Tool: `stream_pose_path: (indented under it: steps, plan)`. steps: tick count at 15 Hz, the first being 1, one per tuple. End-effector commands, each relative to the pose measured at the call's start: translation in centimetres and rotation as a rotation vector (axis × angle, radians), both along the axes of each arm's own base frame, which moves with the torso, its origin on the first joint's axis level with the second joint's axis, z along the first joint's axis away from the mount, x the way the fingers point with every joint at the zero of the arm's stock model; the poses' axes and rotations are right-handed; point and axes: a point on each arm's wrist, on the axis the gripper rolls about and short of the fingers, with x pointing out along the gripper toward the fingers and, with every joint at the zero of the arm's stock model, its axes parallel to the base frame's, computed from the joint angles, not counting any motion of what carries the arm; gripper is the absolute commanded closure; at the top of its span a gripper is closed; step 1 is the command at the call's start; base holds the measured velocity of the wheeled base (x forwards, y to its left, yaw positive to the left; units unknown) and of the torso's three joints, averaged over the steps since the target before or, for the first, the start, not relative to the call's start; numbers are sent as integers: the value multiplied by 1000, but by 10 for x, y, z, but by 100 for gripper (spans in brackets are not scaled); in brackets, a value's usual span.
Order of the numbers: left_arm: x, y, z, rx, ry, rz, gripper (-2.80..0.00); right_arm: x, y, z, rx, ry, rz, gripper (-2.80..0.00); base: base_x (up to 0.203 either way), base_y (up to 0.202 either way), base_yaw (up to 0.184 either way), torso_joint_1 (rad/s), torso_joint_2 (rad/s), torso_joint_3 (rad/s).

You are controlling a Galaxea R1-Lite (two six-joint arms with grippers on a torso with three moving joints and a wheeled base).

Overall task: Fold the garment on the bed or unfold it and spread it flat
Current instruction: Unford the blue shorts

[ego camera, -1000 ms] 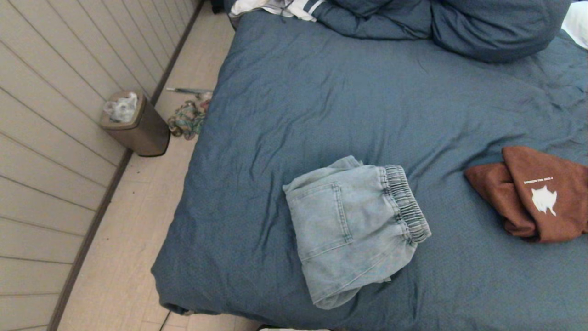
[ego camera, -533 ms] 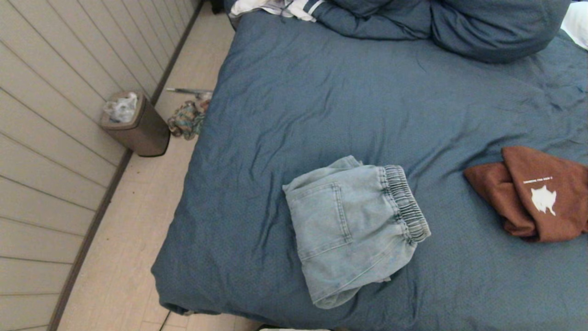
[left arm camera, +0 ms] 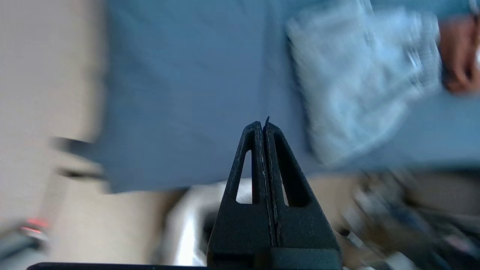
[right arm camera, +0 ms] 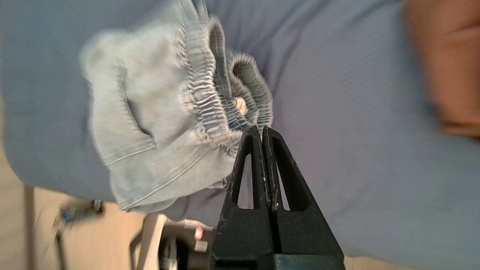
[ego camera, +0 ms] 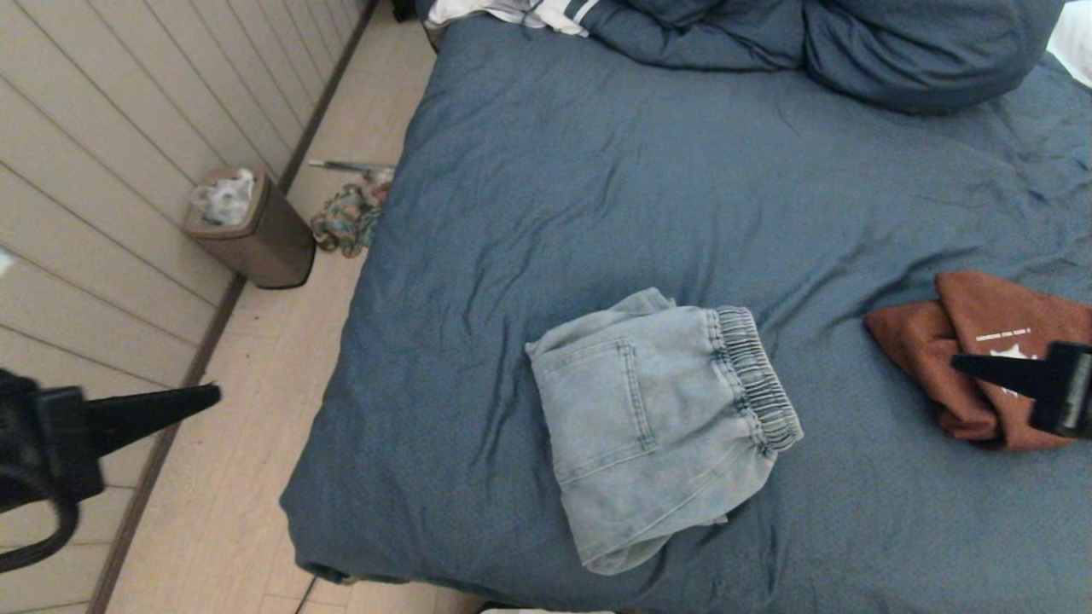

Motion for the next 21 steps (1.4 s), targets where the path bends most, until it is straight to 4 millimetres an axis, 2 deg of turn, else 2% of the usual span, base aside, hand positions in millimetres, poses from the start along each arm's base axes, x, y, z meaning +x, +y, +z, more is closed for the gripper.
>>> stream_pose_path:
  steps: [1,3,5,6,8,10,13,17,18,21]
  plan:
    - [76,-48,-37,27,237,-113,0,82,16,-37,-14,235,47,0,0,0,0,0,0,0]
    - [106,-87,-50,-14,268,-180,0,114,38,-47,-25,279,113,0,0,0,0,0,0,0]
    - [114,-119,-59,-28,269,-213,0,117,66,-57,-91,325,229,0,0,0,0,0,0,0]
    - [114,-122,-61,-13,257,-172,0,118,71,-64,-127,343,256,-280,0,0,0,0,0,0]
    - [112,-120,-60,-13,217,-140,0,116,77,-69,-156,352,291,-280,0,0,0,0,0,0]
    - [106,-117,-63,-20,197,-141,0,114,79,-83,-204,381,328,-280,0,0,0,0,0,0]
    - [101,-113,-76,-19,208,-141,0,127,78,-102,-207,364,310,-280,0,0,0,0,0,0]
    - [92,-107,-70,-38,180,-141,0,145,87,-113,-220,352,294,-280,0,0,0,0,0,0]
    - [91,-107,-69,-39,177,-142,0,146,88,-114,-226,351,287,0,0,0,0,0,0,0]
    - [88,-105,-68,-42,173,-148,0,144,96,-113,-240,348,295,0,0,0,0,0,0,0]
